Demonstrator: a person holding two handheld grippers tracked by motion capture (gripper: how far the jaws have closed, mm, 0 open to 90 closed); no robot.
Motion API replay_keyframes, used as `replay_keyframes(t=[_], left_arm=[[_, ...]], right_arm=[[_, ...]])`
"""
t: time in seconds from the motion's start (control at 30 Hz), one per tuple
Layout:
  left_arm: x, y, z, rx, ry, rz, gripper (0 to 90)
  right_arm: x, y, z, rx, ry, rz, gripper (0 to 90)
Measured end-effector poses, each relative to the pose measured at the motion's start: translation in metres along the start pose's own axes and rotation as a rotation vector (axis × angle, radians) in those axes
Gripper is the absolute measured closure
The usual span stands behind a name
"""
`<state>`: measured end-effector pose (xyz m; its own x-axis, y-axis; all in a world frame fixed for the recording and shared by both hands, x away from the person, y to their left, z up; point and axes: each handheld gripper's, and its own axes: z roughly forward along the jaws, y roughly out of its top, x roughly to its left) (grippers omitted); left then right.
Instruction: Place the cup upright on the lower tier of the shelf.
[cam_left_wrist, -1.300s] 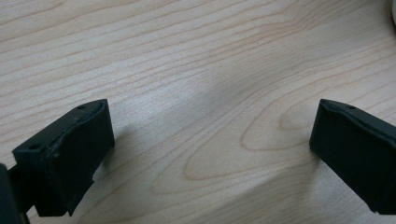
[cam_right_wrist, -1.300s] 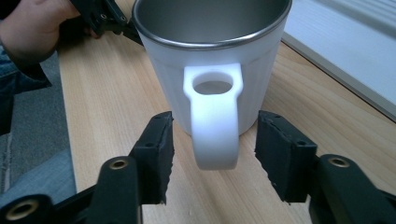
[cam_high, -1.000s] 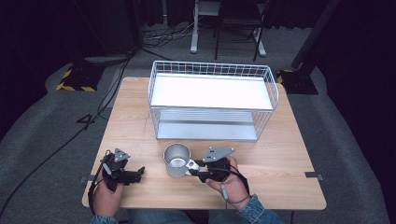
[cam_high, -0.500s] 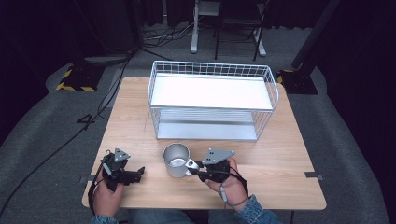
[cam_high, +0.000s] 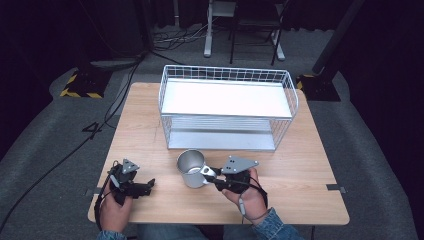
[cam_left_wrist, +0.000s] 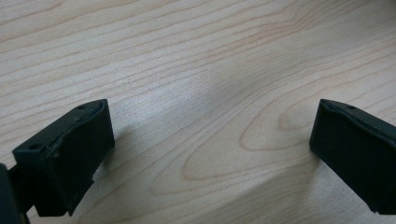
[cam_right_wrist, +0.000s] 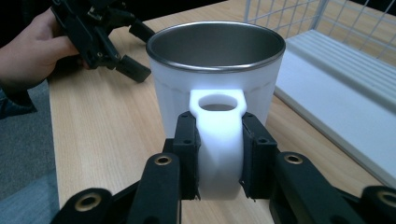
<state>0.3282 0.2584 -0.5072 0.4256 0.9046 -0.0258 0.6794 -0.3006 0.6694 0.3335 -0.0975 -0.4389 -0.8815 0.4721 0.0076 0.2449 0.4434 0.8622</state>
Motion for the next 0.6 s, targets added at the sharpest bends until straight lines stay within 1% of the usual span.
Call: replay_keyframes(t=[0.27,0.6], left_arm=[[0.000,0.000,0.000,0.000,0.000,0.000,0.2],[0.000,0.000,0.000,0.000,0.000,0.000,0.2]], right_arm=[[-0.009,0.005,-0.008,-0.032,-0.021,0.021,71.4],[-0.028,0.014,-0.020,-0.077,-0.073,0.050,71.3]])
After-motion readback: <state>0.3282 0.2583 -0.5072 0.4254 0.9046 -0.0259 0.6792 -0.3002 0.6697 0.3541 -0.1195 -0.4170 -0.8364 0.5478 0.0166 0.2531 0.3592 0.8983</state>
